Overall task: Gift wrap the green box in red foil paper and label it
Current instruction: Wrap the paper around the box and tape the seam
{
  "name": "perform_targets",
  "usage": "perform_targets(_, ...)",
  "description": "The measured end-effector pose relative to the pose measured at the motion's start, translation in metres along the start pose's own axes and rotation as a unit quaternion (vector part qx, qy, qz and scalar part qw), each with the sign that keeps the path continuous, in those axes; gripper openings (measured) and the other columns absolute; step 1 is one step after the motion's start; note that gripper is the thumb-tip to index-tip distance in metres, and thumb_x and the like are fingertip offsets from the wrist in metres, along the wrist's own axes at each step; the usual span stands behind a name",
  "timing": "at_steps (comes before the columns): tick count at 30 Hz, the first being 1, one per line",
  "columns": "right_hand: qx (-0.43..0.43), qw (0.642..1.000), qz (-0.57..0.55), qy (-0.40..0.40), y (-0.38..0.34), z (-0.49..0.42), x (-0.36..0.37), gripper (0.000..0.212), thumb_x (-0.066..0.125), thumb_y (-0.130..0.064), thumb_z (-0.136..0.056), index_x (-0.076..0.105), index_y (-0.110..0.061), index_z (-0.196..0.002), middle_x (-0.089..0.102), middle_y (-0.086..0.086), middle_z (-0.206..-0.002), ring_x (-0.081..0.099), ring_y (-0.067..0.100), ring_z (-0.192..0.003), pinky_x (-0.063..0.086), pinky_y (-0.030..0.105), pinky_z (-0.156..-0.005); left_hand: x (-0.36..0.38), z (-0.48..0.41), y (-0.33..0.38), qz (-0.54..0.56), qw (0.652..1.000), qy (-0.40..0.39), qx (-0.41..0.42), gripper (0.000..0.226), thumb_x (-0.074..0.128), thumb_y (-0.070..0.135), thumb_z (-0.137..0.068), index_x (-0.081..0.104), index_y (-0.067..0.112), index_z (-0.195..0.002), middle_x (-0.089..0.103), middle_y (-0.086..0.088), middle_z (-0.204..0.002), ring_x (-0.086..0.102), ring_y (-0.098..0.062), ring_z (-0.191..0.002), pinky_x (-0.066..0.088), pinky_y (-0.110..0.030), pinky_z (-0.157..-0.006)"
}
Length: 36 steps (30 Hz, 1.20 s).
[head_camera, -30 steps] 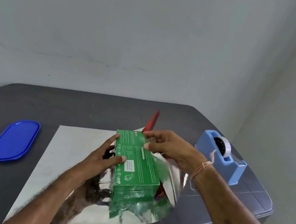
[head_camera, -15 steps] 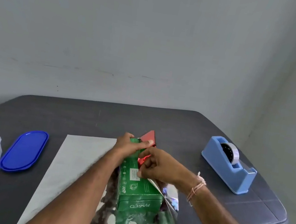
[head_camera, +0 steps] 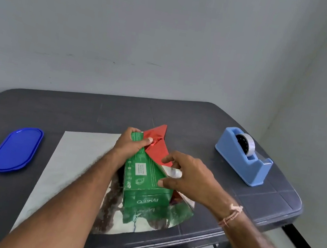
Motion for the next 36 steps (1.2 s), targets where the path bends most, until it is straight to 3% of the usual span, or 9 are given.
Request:
perform_targets(6,-0.041,0.995,-0.088,0.015,-0.016,0.032,0.001,0.029,0.084,-0.017,-0.081,0.073,-0.022,-0.107,0.066,-0.011,-0.075,0.061,-0.003,-0.064,0.049,0.012,-0.064,0.0,0.005,0.004,0.014,1.0,-0.004,-0.016,0.055,0.087,0.038,-0.078,0.055,0.024,-0.12,0.069,-0.006,-0.114,0.07,-0.021,-0.092,0.059,-0.036,-0.079)
perform_targets(10,-0.084,0.962,-0.252,-0.069,-0.028,0.038,0.001,0.013,0.079,-0.015,-0.088,0.075,-0.015,-0.1,0.074,0.007,-0.082,0.064,0.006,-0.065,0.051,0.018,-0.062,0.002,0.004,0.006,0.024,1.0,-0.005,-0.011,0.054,0.085,0.031,-0.082,0.055,0.018,-0.124,0.069,-0.007,-0.113,0.067,-0.015,-0.081,0.051,-0.026,-0.062)
perform_targets(12,-0.08,0.945,-0.319,0.002,-0.016,0.023,-0.013,0.012,0.076,-0.016,-0.091,0.075,-0.015,-0.103,0.075,0.011,-0.089,0.066,0.012,-0.07,0.053,0.022,-0.063,0.001,0.006,0.007,0.043,0.999,-0.013,-0.014,0.05,0.084,0.026,-0.084,0.053,0.017,-0.121,0.07,-0.01,-0.11,0.07,-0.013,-0.074,0.052,-0.025,-0.056)
perform_targets(14,-0.058,0.964,-0.245,0.08,0.004,0.003,-0.022,0.029,0.08,-0.026,-0.087,0.072,-0.028,-0.116,0.074,0.0,-0.109,0.068,0.011,-0.094,0.058,0.032,-0.084,0.001,0.005,0.005,0.05,0.998,-0.027,-0.018,0.05,0.083,0.026,-0.084,0.051,0.018,-0.122,0.068,-0.011,-0.112,0.072,-0.017,-0.078,0.055,-0.027,-0.059)
perform_targets(17,-0.035,0.994,-0.093,-0.038,0.019,-0.021,-0.003,0.074,0.082,-0.044,-0.082,0.049,-0.037,-0.147,0.051,-0.005,-0.149,0.048,0.014,-0.135,0.037,0.035,-0.114,0.0,0.002,0.003,0.041,0.998,-0.034,-0.019,0.055,0.084,0.029,-0.083,0.051,0.019,-0.126,0.066,-0.012,-0.119,0.069,-0.022,-0.088,0.058,-0.034,-0.073)
perform_targets(23,-0.048,0.99,-0.006,-0.135,0.02,-0.041,0.015,0.098,0.08,-0.056,-0.079,0.026,-0.037,-0.159,0.025,-0.004,-0.166,0.027,0.02,-0.151,0.023,0.044,-0.124,-0.003,-0.019,0.01,-0.031,0.995,-0.067,-0.066,0.077,0.077,0.062,-0.079,0.051,0.012,-0.132,0.061,-0.005,-0.125,0.063,-0.024,-0.107,0.049,-0.031,-0.074)
perform_targets(26,-0.043,0.985,0.055,-0.156,0.017,-0.048,0.011,0.106,0.078,-0.064,-0.076,0.017,-0.043,-0.16,0.013,-0.006,-0.17,0.019,0.026,-0.154,0.023,0.057,-0.122,-0.001,-0.042,0.026,-0.126,0.987,-0.068,-0.074,0.115,0.063,0.093,-0.06,0.057,0.007,-0.137,0.055,-0.015,-0.146,0.053,-0.035,-0.132,0.045,-0.046,-0.103)
perform_targets(31,-0.041,0.976,0.112,-0.181,0.014,-0.052,0.011,0.111,0.076,-0.067,-0.075,0.009,-0.042,-0.16,0.0,-0.002,-0.171,0.01,0.029,-0.156,0.02,0.059,-0.12,0.015,-0.068,0.047,-0.125,0.978,-0.108,-0.127,0.118,0.078,0.082,-0.054,0.054,0.009,-0.143,0.048,-0.019,-0.151,0.047,-0.04,-0.138,0.038,-0.055,-0.115)
perform_targets(36,-0.053,0.975,0.105,-0.188,0.019,-0.054,0.015,0.111,0.075,-0.07,-0.075,0.006,-0.045,-0.159,-0.007,-0.004,-0.171,0.006,0.028,-0.157,0.018,0.063,-0.121,0.026,-0.078,0.059,-0.136,0.967,-0.172,-0.132,0.042,0.089,0.042,-0.073,0.076,0.011,-0.098,0.075,-0.009,-0.093,0.07,-0.025,-0.091,0.055,-0.039,-0.087)
Point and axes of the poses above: each hand's wrist, its own z-axis away from the middle knuckle, its own x-axis out of the palm, y = z × x, the point moved 4 cm from there along -z, towards the middle knuckle
